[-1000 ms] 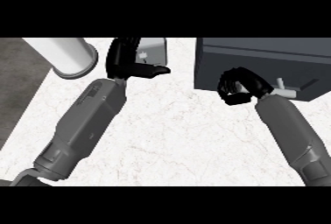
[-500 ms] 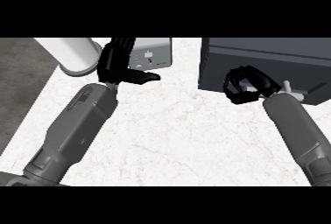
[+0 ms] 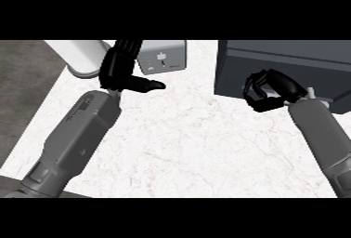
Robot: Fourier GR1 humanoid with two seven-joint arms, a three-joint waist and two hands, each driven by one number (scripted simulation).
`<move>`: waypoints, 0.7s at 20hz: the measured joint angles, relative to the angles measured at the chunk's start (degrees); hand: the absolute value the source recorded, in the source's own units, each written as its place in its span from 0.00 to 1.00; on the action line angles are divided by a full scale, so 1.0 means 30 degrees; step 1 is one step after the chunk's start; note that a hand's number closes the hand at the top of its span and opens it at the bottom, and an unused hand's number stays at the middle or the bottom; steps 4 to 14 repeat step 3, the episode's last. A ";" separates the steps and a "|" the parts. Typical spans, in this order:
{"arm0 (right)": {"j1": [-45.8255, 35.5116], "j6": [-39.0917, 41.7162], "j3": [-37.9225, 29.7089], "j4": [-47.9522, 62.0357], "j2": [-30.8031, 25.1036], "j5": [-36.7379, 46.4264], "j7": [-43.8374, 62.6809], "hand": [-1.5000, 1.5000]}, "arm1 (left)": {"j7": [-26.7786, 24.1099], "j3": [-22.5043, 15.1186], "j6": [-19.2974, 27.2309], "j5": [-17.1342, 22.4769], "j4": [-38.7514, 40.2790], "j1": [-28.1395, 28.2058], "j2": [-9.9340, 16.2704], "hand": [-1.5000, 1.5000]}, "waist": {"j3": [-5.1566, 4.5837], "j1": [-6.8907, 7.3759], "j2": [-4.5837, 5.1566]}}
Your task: Pick up the cup, place it into the drawer and close the drawer
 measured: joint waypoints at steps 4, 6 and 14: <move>0.0143 0.0611 -0.0089 -0.0219 -0.0190 -0.0326 0.0049 1.00 | 0.0068 0.0016 -0.0184 0.0077 -0.0105 0.0178 0.0079 0.00 | 0.0022 0.0124 0.0051; 0.0143 0.0611 -0.0089 -0.0219 -0.0190 -0.0326 0.0049 1.00 | 0.0068 0.0016 -0.0184 0.0077 -0.0105 0.0178 0.0079 0.00 | 0.0022 0.0124 0.0051; 0.0143 0.0611 -0.0089 -0.0219 -0.0190 -0.0326 0.0049 1.00 | 0.0068 0.0016 -0.0184 0.0077 -0.0105 0.0178 0.0079 0.00 | 0.0022 0.0124 0.0051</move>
